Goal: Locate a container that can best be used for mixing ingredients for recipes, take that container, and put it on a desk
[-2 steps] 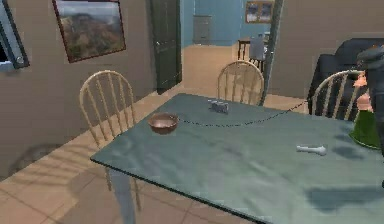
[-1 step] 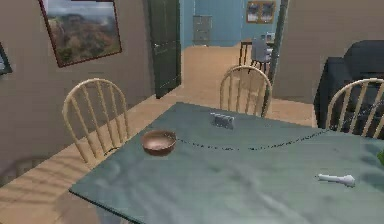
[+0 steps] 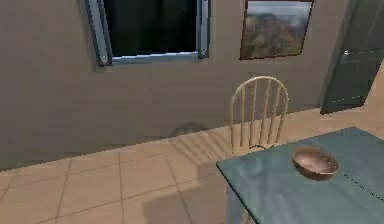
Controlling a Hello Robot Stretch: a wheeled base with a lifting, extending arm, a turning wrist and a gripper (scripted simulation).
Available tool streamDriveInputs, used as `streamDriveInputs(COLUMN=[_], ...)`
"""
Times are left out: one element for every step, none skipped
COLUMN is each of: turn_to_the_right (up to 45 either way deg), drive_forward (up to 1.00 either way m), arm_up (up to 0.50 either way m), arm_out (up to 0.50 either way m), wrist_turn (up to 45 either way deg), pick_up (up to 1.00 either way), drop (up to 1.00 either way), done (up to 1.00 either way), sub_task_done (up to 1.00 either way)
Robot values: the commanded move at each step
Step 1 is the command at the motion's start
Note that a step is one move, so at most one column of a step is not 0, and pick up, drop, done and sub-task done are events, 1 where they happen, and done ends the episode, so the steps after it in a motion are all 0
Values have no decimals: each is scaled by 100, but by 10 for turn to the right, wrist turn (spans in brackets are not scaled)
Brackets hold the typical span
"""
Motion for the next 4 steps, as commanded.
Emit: streamDriveInputs(turn_to_the_right=[-450,-90,0,0], drive_forward=[0,0,0,0], arm_up=[0,0,50,38], arm_out=[0,0,0,0], wrist_turn=[0,0,0,0], pick_up=[0,0,0,0], drop=[0,0,0,0], done=[0,0,0,0], sub_task_done=[0,0,0,0])
